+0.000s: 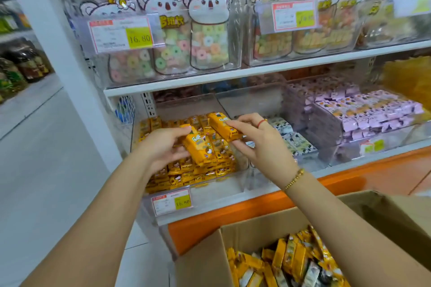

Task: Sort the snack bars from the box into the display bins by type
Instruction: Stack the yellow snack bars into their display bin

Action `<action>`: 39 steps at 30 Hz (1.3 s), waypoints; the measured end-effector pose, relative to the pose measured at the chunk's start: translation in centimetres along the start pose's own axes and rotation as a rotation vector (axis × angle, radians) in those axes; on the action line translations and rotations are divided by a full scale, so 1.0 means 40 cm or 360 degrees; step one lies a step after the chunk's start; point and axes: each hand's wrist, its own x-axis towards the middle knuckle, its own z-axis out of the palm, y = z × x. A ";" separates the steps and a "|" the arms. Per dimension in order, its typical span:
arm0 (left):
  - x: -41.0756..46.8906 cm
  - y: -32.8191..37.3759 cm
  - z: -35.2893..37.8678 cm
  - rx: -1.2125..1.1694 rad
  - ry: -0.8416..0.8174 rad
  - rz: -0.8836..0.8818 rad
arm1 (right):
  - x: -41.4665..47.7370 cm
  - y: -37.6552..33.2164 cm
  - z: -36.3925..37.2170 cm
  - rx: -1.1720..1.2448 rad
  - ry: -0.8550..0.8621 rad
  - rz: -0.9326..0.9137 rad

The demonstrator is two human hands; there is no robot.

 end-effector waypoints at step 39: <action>0.033 -0.057 -0.028 0.2282 -0.0172 0.0663 | 0.143 -0.028 0.111 -0.1579 -0.1367 -0.0353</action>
